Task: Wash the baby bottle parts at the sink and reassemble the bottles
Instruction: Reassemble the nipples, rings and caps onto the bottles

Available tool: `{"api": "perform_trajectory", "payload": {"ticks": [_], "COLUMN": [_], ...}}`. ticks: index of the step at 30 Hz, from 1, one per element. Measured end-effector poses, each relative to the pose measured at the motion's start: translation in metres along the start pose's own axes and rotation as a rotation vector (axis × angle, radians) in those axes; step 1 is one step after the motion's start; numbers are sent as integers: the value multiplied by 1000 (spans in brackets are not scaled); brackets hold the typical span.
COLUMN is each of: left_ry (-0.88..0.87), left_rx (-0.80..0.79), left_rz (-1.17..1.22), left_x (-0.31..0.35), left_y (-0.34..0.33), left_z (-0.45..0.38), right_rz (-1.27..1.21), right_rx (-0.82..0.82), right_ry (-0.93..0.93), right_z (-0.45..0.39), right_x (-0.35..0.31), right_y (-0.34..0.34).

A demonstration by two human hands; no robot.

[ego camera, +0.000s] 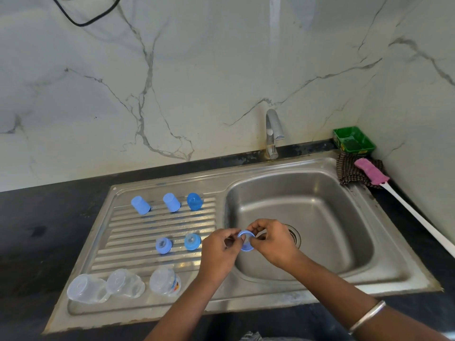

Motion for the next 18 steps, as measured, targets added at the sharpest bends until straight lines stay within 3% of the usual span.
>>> {"api": "perform_trajectory", "payload": {"ticks": [5, 9, 18], "left_ry": [170, 151, 68], "left_rx": [-16, -46, -31], "left_rz": [84, 69, -17], "left_x": [-1, 0, -1], "left_y": [3, 8, 9], "left_z": [-1, -3, 1], "right_rz": [-28, -64, 8], "right_rx": [31, -35, -22], "right_ry": [2, 14, -57], "right_z": [0, 2, 2], "right_x": [-5, -8, -10], "right_y": [3, 2, -3]}}
Point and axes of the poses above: each hand's wrist, its own z-axis away from the middle knuckle, its own y-axis out of the back of the hand, x = y × z, the point moved 2 cm from there along -z, towards the middle knuckle, and after that the axes turned 1 degree about y, right-handed, at the moved point
